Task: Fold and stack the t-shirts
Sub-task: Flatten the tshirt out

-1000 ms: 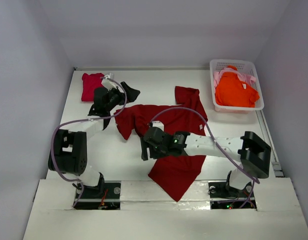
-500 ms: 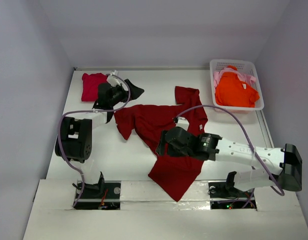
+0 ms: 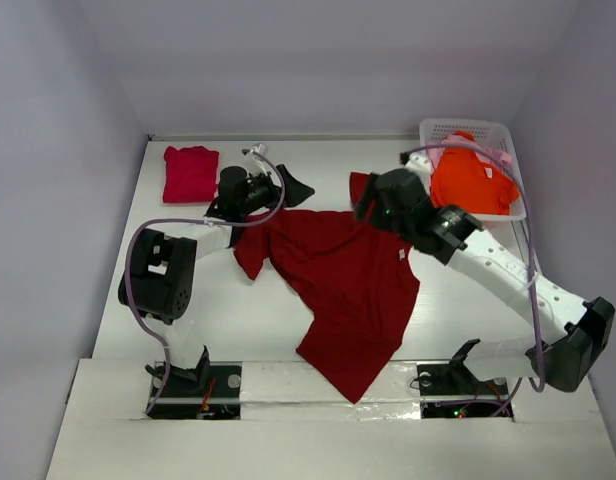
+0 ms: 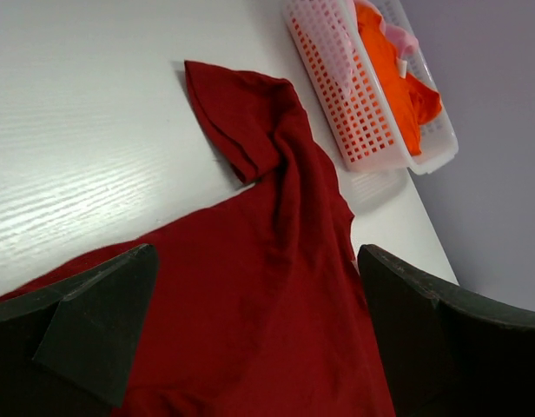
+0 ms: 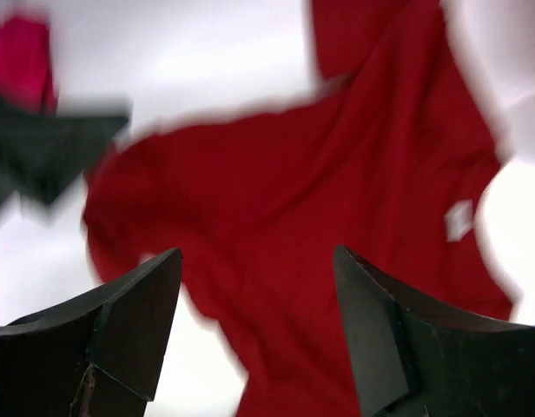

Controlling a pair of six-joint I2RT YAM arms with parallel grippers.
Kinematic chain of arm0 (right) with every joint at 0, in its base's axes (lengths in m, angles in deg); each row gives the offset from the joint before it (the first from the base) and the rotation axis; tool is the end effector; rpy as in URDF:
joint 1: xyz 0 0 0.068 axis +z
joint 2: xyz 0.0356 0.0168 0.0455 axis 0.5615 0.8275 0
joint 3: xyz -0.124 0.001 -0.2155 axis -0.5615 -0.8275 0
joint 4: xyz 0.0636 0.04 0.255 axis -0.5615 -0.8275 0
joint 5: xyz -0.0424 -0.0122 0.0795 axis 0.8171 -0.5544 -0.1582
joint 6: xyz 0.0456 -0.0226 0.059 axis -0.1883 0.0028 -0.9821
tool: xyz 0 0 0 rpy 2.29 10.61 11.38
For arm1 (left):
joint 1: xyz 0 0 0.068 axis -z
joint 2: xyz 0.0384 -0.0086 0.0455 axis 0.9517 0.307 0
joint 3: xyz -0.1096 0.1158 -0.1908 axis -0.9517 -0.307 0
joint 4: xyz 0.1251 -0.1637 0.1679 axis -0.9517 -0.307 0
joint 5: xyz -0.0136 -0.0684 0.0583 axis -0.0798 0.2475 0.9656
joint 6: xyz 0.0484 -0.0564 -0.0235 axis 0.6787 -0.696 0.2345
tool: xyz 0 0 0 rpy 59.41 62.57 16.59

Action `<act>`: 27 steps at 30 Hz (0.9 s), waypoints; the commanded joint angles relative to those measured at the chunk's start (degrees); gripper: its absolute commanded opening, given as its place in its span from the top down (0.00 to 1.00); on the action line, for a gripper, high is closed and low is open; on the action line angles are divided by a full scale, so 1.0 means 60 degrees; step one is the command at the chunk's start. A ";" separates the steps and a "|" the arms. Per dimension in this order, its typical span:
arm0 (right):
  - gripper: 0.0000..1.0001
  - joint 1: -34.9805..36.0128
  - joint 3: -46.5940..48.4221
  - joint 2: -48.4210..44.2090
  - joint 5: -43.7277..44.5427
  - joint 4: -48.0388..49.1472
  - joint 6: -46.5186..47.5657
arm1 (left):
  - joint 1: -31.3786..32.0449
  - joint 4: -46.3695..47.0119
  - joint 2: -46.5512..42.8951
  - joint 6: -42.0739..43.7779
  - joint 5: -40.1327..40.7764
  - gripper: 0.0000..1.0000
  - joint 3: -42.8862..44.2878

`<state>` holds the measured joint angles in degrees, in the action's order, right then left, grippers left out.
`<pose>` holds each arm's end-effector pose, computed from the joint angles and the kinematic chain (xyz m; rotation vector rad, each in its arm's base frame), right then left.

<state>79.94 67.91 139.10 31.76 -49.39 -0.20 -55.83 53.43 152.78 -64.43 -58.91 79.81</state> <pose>0.2378 0.2028 0.3120 0.2226 2.1978 0.3812 0.3806 -0.1494 0.2023 0.2074 1.7521 -1.1258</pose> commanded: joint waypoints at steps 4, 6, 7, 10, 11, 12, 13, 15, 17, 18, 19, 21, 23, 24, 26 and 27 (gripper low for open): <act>0.25 -0.1812 0.1636 0.1453 -0.0932 0.1099 0.2220 | 0.0316 0.0566 -0.0825 0.0082 0.0056 0.01 -0.0470; 0.26 -0.2413 0.2030 0.2198 -0.1910 0.1494 0.2470 | 0.0404 0.0624 -0.0942 0.0082 0.0115 0.01 -0.0689; 0.26 -0.2589 0.2149 0.2449 -0.2279 0.1756 0.2601 | 0.0520 0.0668 -0.0957 0.0067 0.0101 0.01 -0.0806; 0.26 -0.2972 0.2808 0.3489 -0.3029 0.1832 0.2733 | 0.0696 0.0770 -0.1016 0.0038 0.0101 0.01 -0.0910; 0.26 -0.3117 0.2969 0.3724 -0.3117 0.1847 0.2734 | 0.0697 0.0800 -0.0987 0.0023 0.0086 0.01 -0.0895; 0.27 -0.3278 0.3246 0.4147 -0.3393 0.1876 0.2749 | 0.0784 0.0829 -0.0972 0.0023 0.0086 0.01 -0.0866; 0.27 -0.3279 0.3379 0.4339 -0.3541 0.1891 0.2749 | 0.0887 0.0815 -0.0929 0.0023 0.0100 0.01 -0.0837; 0.27 -0.3426 0.3541 0.4619 -0.3790 0.1993 0.2749 | 0.1004 0.0785 -0.0826 0.0038 0.0101 0.01 -0.0705; 0.27 -0.3673 0.3790 0.4925 -0.3849 0.2081 0.2749 | 0.1137 0.0756 -0.0724 0.0038 0.0115 0.01 -0.0588; 0.27 -0.3675 0.3863 0.5014 -0.3995 0.2096 0.2778 | 0.1267 0.0756 -0.0709 0.0038 0.0159 0.01 -0.0544; 0.27 -0.3805 0.4096 0.5117 -0.4069 0.2081 0.2807 | 0.1356 0.0741 -0.0665 0.0053 0.0174 0.01 -0.0500; 0.27 -0.3909 0.4346 0.5483 -0.4216 0.2052 0.2866 | 0.1488 0.0697 -0.0591 0.0053 0.0203 0.01 -0.0398; 0.27 -0.3996 0.4581 0.5732 -0.4216 0.1993 0.2924 | 0.1751 0.0697 -0.0548 0.0023 0.0247 0.01 -0.0324; 0.27 -0.3997 0.4712 0.5922 -0.4535 0.2022 0.2939 | 0.1752 0.0697 -0.0533 0.0023 0.0291 0.01 -0.0324; 0.27 -0.3997 0.4859 0.6142 -0.4655 0.2037 0.2925 | 0.1869 0.0697 -0.0533 -0.0006 0.0335 0.01 -0.0338; 0.27 -0.4084 0.4991 0.6346 -0.4757 0.2037 0.2910 | 0.1985 0.0697 -0.0533 -0.0006 0.0408 0.01 -0.0339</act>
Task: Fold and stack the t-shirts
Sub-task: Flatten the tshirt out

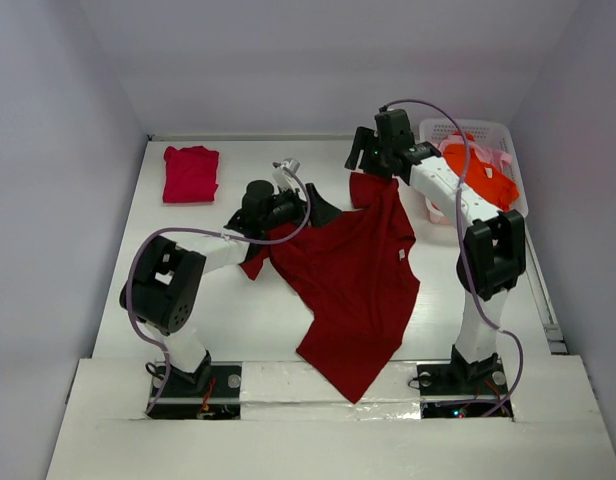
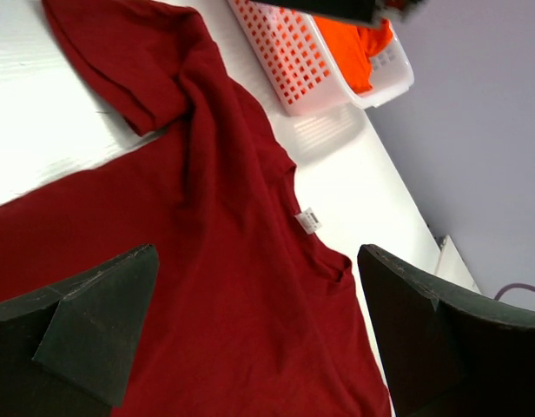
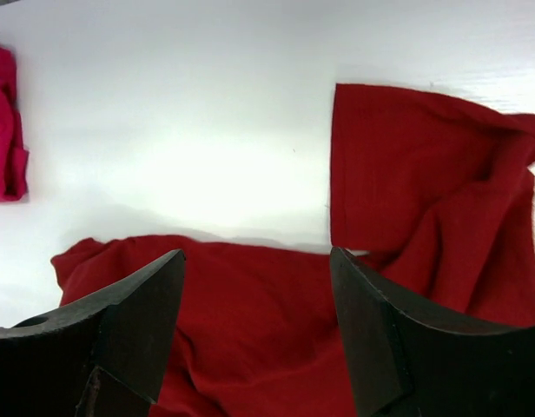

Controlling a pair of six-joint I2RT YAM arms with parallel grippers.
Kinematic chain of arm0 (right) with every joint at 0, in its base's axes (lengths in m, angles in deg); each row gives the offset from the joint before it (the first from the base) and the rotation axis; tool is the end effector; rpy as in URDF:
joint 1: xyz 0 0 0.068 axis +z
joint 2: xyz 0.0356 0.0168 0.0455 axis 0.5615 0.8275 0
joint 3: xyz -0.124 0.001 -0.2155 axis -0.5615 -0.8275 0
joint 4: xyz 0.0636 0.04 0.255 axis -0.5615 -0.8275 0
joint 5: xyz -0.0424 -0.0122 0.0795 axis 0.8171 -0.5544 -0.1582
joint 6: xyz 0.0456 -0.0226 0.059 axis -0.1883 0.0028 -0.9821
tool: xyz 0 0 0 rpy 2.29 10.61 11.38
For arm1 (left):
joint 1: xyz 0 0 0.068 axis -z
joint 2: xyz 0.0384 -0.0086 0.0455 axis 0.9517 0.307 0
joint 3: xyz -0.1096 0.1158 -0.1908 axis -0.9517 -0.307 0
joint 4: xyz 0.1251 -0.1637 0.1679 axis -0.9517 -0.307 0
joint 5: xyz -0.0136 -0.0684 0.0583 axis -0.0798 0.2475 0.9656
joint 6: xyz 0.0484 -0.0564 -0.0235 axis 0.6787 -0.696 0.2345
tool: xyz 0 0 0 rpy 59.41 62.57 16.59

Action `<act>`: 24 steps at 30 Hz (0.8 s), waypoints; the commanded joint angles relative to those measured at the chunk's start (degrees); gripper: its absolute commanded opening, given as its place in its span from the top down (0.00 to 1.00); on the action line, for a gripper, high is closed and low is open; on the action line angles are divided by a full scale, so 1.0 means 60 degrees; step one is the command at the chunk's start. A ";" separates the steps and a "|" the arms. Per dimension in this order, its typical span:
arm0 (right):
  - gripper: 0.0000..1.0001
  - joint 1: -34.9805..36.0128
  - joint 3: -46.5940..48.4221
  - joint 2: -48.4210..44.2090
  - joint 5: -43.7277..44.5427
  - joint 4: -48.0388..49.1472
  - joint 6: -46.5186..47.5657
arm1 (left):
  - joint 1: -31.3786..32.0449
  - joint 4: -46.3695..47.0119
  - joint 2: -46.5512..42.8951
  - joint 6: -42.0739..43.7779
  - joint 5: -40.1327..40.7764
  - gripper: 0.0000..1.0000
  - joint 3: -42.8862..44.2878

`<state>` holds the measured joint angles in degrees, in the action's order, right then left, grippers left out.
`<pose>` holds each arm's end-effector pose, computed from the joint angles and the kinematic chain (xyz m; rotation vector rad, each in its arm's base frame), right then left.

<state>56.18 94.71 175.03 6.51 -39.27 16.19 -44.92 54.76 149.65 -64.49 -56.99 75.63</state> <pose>0.4363 0.1758 0.2624 0.1381 2.2834 0.4598 0.3337 -0.2105 0.2008 0.3523 1.7555 -1.2364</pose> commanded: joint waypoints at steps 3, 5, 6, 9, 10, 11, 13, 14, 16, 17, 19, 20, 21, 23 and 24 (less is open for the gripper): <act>0.27 -0.0125 0.0672 0.0608 -0.0740 0.0438 0.0090 | 0.0358 0.0475 0.0047 -0.0024 0.0161 0.01 0.0313; 0.28 -0.0213 0.0760 0.0827 -0.0814 0.0453 -0.0012 | 0.0359 0.0504 0.0119 -0.0053 0.0175 0.01 0.0270; 0.28 -0.0213 0.0804 0.0901 -0.0858 0.0468 -0.0027 | 0.0446 0.0504 0.0135 -0.0083 0.0176 0.01 0.0269; 0.28 -0.0300 0.1096 0.1267 -0.1019 0.0365 -0.0056 | 0.0447 0.0534 0.0150 -0.0141 0.0117 0.01 0.0269; 0.28 -0.0301 0.1155 0.1340 -0.1048 0.0336 -0.0056 | 0.0447 0.0534 0.0164 -0.0156 0.0117 0.01 0.0284; 0.28 -0.0301 0.1170 0.1428 -0.1063 0.0336 -0.0056 | 0.0447 0.0519 0.0179 -0.0171 0.0088 0.01 0.0327; 0.29 -0.0301 0.1141 0.1473 -0.1151 0.0365 -0.0056 | 0.0447 0.0548 0.0208 -0.0273 -0.0029 0.01 0.0372; 0.29 -0.0301 0.1025 0.1444 -0.1209 0.0438 -0.0056 | 0.0447 0.0563 0.0237 -0.0317 -0.0088 0.01 0.0415; 0.28 -0.0301 0.0922 0.1400 -0.1283 0.0526 -0.0056 | 0.0550 0.0578 0.0266 -0.0376 -0.0103 0.01 0.0459; 0.28 -0.0301 0.0878 0.1385 -0.1298 0.0526 -0.0042 | 0.0550 0.0563 0.0354 -0.0390 -0.0146 0.01 0.0547; 0.29 -0.0389 0.0819 0.1385 -0.1356 0.0512 -0.0027 | 0.0550 0.0563 0.0427 -0.0420 -0.0234 0.01 0.0591; 0.28 -0.0389 0.0790 0.1385 -0.1385 0.0483 -0.0013 | 0.0550 0.0563 0.0500 -0.0449 -0.0264 0.01 0.0635; 0.28 -0.0476 0.0703 0.1370 -0.1487 0.0497 -0.0012 | 0.0550 0.0578 0.0515 -0.0464 -0.0278 0.01 0.0621; 0.28 -0.0477 0.0556 0.1327 -0.1561 0.0584 0.0017 | 0.0550 0.0665 0.0588 -0.0507 -0.0293 0.01 0.0592; 0.28 -0.0477 0.0483 0.1312 -0.1619 0.0614 0.0017 | 0.0550 0.0709 0.0618 -0.0551 -0.0322 0.01 0.0563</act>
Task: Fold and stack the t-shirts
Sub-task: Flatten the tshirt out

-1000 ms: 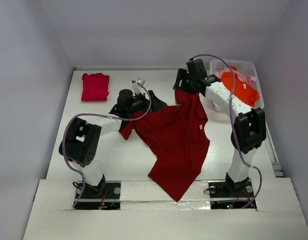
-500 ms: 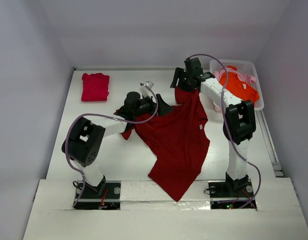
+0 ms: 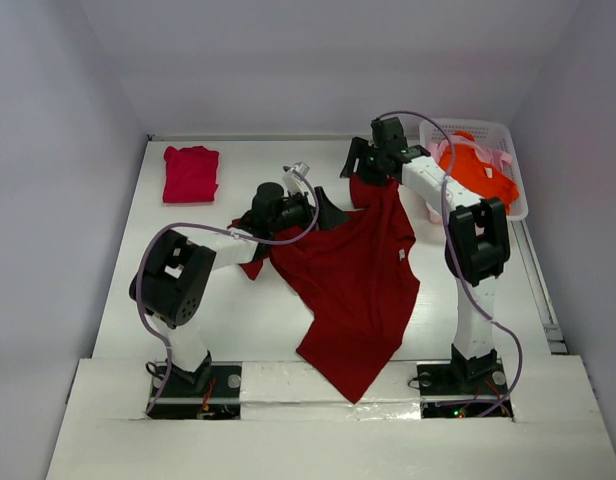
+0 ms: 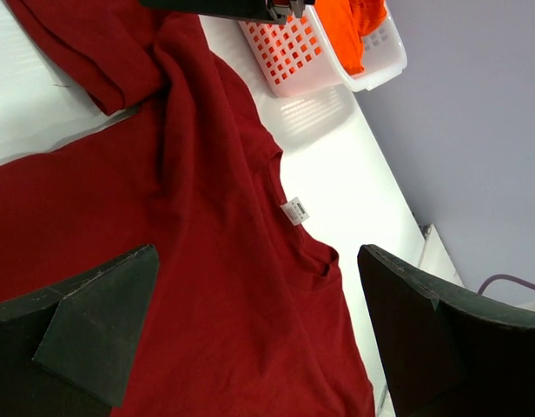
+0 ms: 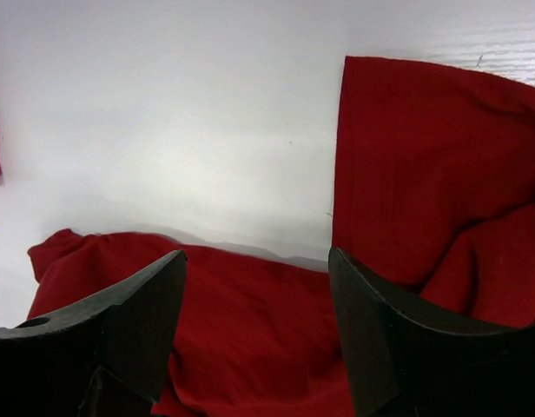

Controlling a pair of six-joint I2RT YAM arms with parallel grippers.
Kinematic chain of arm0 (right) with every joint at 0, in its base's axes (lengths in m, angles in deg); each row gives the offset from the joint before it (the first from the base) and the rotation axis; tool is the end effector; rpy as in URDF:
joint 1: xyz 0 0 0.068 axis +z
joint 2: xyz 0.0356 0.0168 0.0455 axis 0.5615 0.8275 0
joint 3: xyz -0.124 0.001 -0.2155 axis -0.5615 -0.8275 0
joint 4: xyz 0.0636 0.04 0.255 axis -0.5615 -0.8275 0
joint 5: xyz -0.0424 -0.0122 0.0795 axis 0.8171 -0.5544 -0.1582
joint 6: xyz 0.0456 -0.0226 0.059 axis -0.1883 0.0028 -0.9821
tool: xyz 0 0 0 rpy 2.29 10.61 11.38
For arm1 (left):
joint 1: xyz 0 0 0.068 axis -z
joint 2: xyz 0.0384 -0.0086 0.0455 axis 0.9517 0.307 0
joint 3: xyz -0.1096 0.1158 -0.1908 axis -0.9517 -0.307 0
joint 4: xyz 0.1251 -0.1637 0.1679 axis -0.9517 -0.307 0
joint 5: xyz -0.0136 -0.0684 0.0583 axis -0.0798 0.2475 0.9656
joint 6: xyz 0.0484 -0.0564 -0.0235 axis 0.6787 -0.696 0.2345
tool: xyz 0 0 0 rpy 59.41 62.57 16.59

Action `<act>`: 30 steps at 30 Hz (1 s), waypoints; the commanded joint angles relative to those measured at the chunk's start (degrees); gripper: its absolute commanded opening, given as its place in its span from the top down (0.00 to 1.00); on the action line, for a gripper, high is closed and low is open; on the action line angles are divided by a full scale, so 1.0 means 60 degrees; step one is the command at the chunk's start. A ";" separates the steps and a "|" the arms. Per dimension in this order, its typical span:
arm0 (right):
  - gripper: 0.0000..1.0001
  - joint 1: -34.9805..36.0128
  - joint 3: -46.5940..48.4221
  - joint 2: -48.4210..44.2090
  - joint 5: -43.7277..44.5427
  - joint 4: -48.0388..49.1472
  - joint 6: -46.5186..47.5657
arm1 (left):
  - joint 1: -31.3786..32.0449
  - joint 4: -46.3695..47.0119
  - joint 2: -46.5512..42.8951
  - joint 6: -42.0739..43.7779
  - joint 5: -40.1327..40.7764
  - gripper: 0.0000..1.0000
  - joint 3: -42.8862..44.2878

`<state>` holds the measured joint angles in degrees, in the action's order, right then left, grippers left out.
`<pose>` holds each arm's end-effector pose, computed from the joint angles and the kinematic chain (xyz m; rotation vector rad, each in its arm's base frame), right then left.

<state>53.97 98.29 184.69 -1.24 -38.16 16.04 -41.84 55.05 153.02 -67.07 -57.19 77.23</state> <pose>0.4659 0.1767 0.2090 0.1239 2.3926 0.5587 0.3296 -0.2329 0.1888 0.3610 1.8020 -1.3065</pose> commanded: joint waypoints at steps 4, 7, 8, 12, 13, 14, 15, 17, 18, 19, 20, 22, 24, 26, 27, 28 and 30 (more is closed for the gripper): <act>0.28 -0.0197 -0.0700 -0.0445 -0.0706 0.0750 0.0028 | 0.0036 0.0750 0.0174 -0.0210 -0.0377 0.01 0.0311; 0.28 -0.0299 -0.0964 -0.0445 -0.0897 0.0984 0.0028 | 0.0036 0.0779 0.0189 -0.0210 -0.0378 0.01 0.0296; 0.28 -0.0299 -0.1023 -0.0431 -0.0942 0.1029 0.0042 | 0.0036 0.0779 0.0203 -0.0195 -0.0363 0.01 0.0282; 0.29 -0.0503 -0.1272 -0.0430 -0.1322 0.1278 0.0042 | 0.0036 0.0808 0.0350 -0.0253 -0.0407 0.01 0.0267; 0.29 -0.0504 -0.1316 -0.0445 -0.1482 0.1322 0.0028 | 0.0036 0.0867 0.0379 -0.0297 -0.0479 0.01 0.0267; 0.29 -0.0504 -0.1360 -0.0460 -0.1571 0.1467 0.0028 | 0.0036 0.0983 0.0466 -0.0385 -0.0509 0.01 0.0253; 0.29 -0.0504 -0.1448 -0.0445 -0.1659 0.1512 0.0028 | 0.0036 0.1042 0.0511 -0.0414 -0.0553 0.01 0.0238; 0.29 -0.0607 -0.1536 -0.0460 -0.1893 0.1701 -0.0031 | 0.0036 0.1116 0.0613 -0.0473 -0.0627 0.01 0.0252; 0.29 -0.0694 -0.1609 -0.0460 -0.2068 0.1775 -0.0060 | 0.0036 0.1116 0.0643 -0.0488 -0.0627 0.01 0.0252; 0.29 -0.0695 -0.1653 -0.0460 -0.2142 0.1820 -0.0075 | 0.0036 0.1116 0.0658 -0.0488 -0.0627 0.01 0.0252; 0.30 -0.0695 -0.1683 -0.0445 -0.2216 0.1951 -0.0104 | 0.0036 0.1116 0.0687 -0.0488 -0.0627 0.01 0.0267; 0.30 -0.0797 -0.1814 -0.0445 -0.2406 0.2083 -0.0133 | 0.0036 0.1087 0.0673 -0.0488 -0.0627 0.01 0.0282; 0.30 -0.0885 -0.1859 -0.0401 -0.2523 0.2098 -0.0133 | 0.0036 0.1043 0.0702 -0.0473 -0.0612 0.01 0.0325; 0.30 -0.0885 -0.1873 -0.0313 -0.2626 0.2098 -0.0134 | 0.0036 0.1014 0.0731 -0.0473 -0.0627 0.01 0.0355; 0.30 -0.0987 -0.1844 -0.0270 -0.2656 0.2084 -0.0148 | 0.0123 0.1014 0.0745 -0.0473 -0.0627 0.01 0.0369; 0.30 -0.0988 -0.1844 -0.0240 -0.2699 0.2069 -0.0148 | 0.0124 0.0999 0.0746 -0.0473 -0.0627 0.01 0.0384; 0.31 -0.0988 -0.1800 -0.0153 -0.2744 0.2055 -0.0163 | 0.0124 0.0956 0.0789 -0.0459 -0.0612 0.01 0.0413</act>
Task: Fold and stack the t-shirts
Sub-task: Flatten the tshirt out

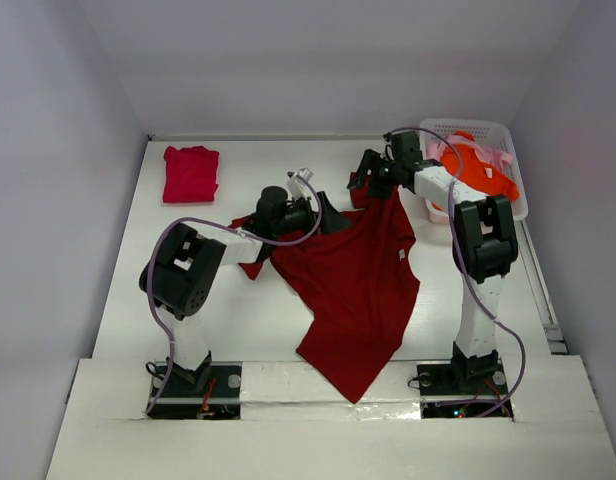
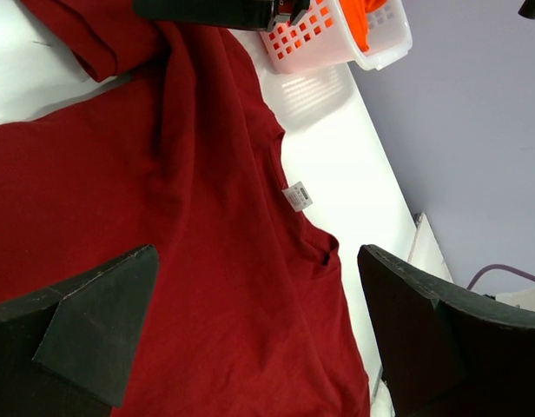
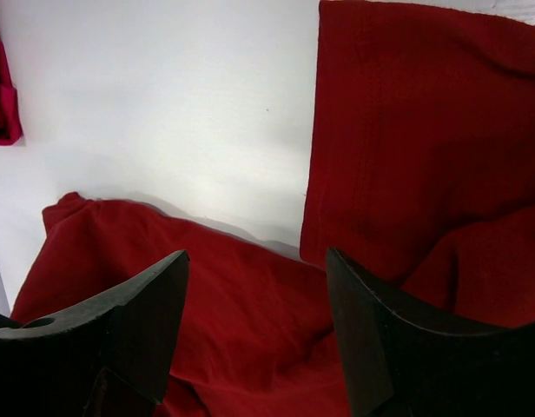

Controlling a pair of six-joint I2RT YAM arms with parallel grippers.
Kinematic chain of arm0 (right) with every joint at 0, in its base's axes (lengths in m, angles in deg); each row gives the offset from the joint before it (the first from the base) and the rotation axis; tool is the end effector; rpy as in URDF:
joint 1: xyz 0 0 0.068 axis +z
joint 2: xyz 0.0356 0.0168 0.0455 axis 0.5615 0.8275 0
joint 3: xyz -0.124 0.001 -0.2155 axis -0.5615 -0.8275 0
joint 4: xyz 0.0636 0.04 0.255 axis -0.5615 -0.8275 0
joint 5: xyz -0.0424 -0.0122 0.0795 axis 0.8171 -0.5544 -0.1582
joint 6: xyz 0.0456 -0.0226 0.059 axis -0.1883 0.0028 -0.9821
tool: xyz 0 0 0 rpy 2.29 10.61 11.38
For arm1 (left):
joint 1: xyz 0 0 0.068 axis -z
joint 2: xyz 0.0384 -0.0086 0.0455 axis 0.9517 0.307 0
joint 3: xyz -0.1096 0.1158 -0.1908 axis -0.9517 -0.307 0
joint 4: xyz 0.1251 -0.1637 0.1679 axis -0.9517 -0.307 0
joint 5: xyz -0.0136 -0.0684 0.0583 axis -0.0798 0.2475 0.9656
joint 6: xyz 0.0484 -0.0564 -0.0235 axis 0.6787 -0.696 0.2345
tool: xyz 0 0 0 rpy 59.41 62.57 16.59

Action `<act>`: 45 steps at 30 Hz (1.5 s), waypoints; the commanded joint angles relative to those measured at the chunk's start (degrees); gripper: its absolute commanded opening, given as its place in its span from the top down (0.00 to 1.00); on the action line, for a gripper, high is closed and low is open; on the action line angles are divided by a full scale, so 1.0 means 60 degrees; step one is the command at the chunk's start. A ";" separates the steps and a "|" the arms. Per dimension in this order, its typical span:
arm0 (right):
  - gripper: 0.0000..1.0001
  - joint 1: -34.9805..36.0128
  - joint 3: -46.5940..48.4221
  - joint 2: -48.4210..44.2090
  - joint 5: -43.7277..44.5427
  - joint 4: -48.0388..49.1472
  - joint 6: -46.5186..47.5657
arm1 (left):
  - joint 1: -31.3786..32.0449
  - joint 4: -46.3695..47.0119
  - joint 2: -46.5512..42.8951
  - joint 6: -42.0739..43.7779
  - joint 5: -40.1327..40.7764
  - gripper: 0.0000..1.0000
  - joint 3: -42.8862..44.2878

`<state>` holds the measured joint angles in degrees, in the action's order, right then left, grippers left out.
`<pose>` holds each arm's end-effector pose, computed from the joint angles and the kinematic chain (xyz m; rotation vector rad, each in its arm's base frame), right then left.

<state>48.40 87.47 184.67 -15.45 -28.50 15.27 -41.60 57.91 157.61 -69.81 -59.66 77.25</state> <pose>0.4652 0.1431 0.1621 0.1348 2.4283 0.8013 0.3312 -0.2385 0.1647 0.3530 1.8546 -1.3731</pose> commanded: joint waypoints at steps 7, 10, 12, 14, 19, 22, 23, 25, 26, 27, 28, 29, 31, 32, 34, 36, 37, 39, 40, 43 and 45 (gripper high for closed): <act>0.31 -0.0059 0.0178 -0.0002 -0.0376 0.0196 -0.0035 | 0.0172 -0.0326 0.0112 0.0377 0.0004 0.01 0.0776; 0.31 -0.0059 0.0282 0.0129 -0.0347 -0.0112 0.0067 | 0.0172 -0.0606 0.0156 0.0480 0.0092 0.01 0.0908; 0.31 -0.0059 0.0223 0.0130 -0.0376 -0.0112 0.0097 | 0.0172 -0.0679 0.0244 0.0495 0.0107 0.01 0.0952; 0.31 -0.0059 0.0150 0.0130 -0.0376 -0.0112 0.0140 | 0.0172 -0.0738 0.0361 0.0480 0.0078 0.01 0.0996; 0.31 -0.0059 0.0003 0.0130 -0.0449 -0.0068 0.0141 | 0.0172 -0.0636 0.0566 0.0422 -0.0068 0.01 0.1069; 0.31 -0.0059 -0.0099 0.0145 -0.0493 -0.0024 0.0141 | 0.0172 -0.0446 0.0698 0.0334 -0.0229 0.01 0.1084; 0.31 -0.0059 -0.0128 0.0116 -0.0493 -0.0010 0.0141 | 0.0172 -0.0387 0.0756 0.0290 -0.0244 0.01 0.1098; 0.31 -0.0059 -0.0245 0.0115 -0.0522 0.0019 0.0141 | 0.0172 -0.0299 0.0815 0.0260 -0.0317 0.01 0.1098; 0.31 -0.0059 -0.0304 0.0086 -0.0522 0.0048 0.0141 | 0.0172 -0.0240 0.0859 0.0231 -0.0318 0.01 0.1098; 0.32 -0.0059 -0.0420 0.0057 -0.0522 0.0063 0.0141 | 0.0172 -0.0211 0.0889 0.0231 -0.0332 0.01 0.1098; 0.32 -0.0059 -0.0436 0.0042 -0.0479 0.0049 0.0170 | 0.0172 -0.0167 0.0903 0.0217 -0.0347 0.01 0.1113; 0.32 -0.0059 -0.0436 0.0042 -0.0435 -0.0053 0.0228 | 0.0172 -0.0123 0.0961 0.0202 -0.0376 0.01 0.1113; 0.31 -0.0059 -0.0422 0.0071 -0.0289 -0.0156 0.0272 | 0.0172 -0.0079 0.1020 0.0187 -0.0434 0.01 0.1142; 0.31 -0.0059 -0.0407 0.0086 -0.0274 -0.0258 0.0287 | 0.0172 -0.0050 0.1050 0.0173 -0.0478 0.01 0.1157; 0.32 -0.0059 -0.0436 0.0144 -0.0346 -0.0273 0.0273 | 0.0172 0.0009 0.1123 0.0187 -0.0522 0.01 0.1157; 0.32 -0.0059 -0.0407 0.0188 -0.0376 -0.0361 0.0272 | 0.0172 0.0082 0.1167 0.0172 -0.0552 0.01 0.1128; 0.32 -0.0059 -0.0378 0.0203 -0.0361 -0.0405 0.0272 | 0.0085 0.0111 0.1167 0.0129 -0.0595 0.01 0.1113; 0.33 -0.0059 -0.0261 0.0262 -0.0303 -0.0566 0.0302 | 0.0084 0.0155 0.1167 0.0114 -0.0596 0.01 0.1098; 0.33 -0.0059 -0.0217 0.0262 -0.0259 -0.0639 0.0316 | 0.0084 0.0141 0.1167 0.0114 -0.0596 0.01 0.1098; 0.33 -0.0059 0.0017 0.0291 0.0121 -0.0946 0.0404 | -0.0004 -0.0092 0.1196 0.0172 -0.0596 0.01 0.1230; 0.33 -0.0059 0.0178 0.0291 0.0210 -0.1166 0.0433 | -0.0004 -0.0472 0.1269 0.0333 -0.0567 0.01 0.1419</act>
<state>48.31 85.37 185.94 -15.91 -33.04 16.67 -41.30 54.50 165.02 -68.93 -61.76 82.32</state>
